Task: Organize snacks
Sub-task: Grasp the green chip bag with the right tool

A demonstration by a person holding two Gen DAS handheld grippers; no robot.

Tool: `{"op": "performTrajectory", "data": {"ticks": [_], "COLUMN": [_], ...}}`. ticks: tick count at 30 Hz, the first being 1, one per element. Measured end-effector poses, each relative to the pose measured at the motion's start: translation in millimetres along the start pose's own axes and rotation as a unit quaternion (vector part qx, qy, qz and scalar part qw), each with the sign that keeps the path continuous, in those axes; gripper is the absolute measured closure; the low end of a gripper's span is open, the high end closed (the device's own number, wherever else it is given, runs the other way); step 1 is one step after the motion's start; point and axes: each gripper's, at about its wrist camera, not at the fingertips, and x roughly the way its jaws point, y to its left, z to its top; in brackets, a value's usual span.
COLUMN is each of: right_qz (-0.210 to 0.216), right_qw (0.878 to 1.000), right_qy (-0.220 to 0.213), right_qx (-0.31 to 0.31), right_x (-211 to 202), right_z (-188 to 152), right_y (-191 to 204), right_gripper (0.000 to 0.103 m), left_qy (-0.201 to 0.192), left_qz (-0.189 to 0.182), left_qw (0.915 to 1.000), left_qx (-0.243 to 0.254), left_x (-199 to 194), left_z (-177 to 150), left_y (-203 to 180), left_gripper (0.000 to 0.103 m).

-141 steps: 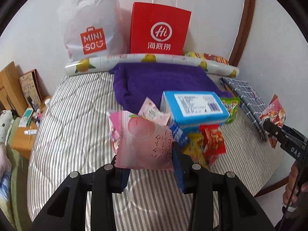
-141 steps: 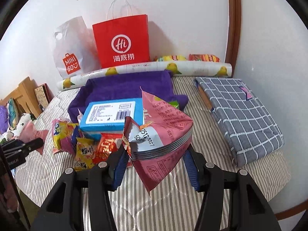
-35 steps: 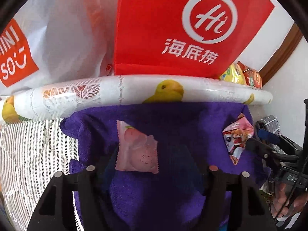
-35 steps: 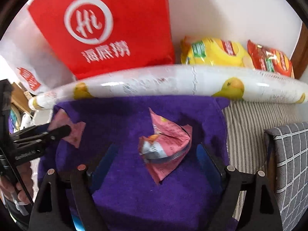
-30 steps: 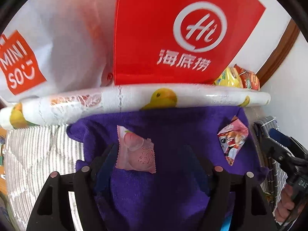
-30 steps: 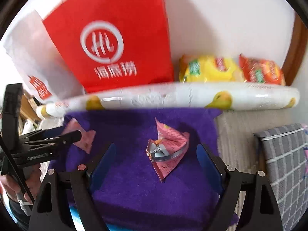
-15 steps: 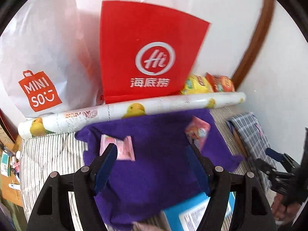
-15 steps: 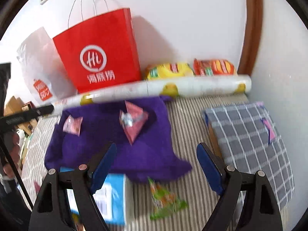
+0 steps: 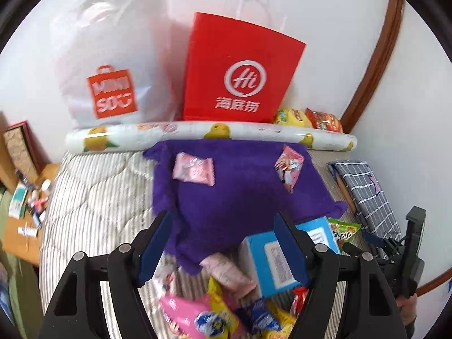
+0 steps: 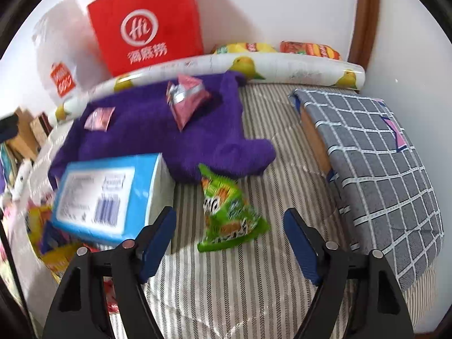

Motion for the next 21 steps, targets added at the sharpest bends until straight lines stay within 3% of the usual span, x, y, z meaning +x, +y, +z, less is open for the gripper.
{"op": "performTrajectory", "data": {"ticks": [6, 12, 16, 18, 21], "right_qz": [0.015, 0.006, 0.011, 0.007, 0.005], "right_qw": [1.0, 1.0, 0.999, 0.999, 0.999], "right_qy": [-0.006, -0.002, 0.006, -0.001, -0.01], "right_qx": [0.004, -0.018, -0.03, -0.035, -0.036], "right_x": [13.7, 31.0, 39.7, 36.3, 27.5], "right_z": [-4.8, -4.6, -5.8, -6.9, -9.5], "right_y": [-4.8, -3.8, -3.6, -2.5, -1.3], "right_gripper": [0.035, 0.035, 0.049, 0.061, 0.062], "left_qy": [0.007, 0.014, 0.017, 0.018, 0.02], "left_qz": [0.026, 0.038, 0.036, 0.035, 0.032], "left_qw": [0.9993, 0.998, 0.9973, 0.9971, 0.9968], "left_qx": [-0.027, -0.049, -0.062, -0.065, -0.07], "left_x": [-10.9, -16.3, -17.1, -18.2, -18.0], "left_z": [-28.5, -57.4, -71.1, -76.4, -83.7], "left_y": [17.1, 31.9, 39.1, 40.8, 41.5], "left_gripper": [0.03, 0.03, 0.03, 0.03, 0.03]}}
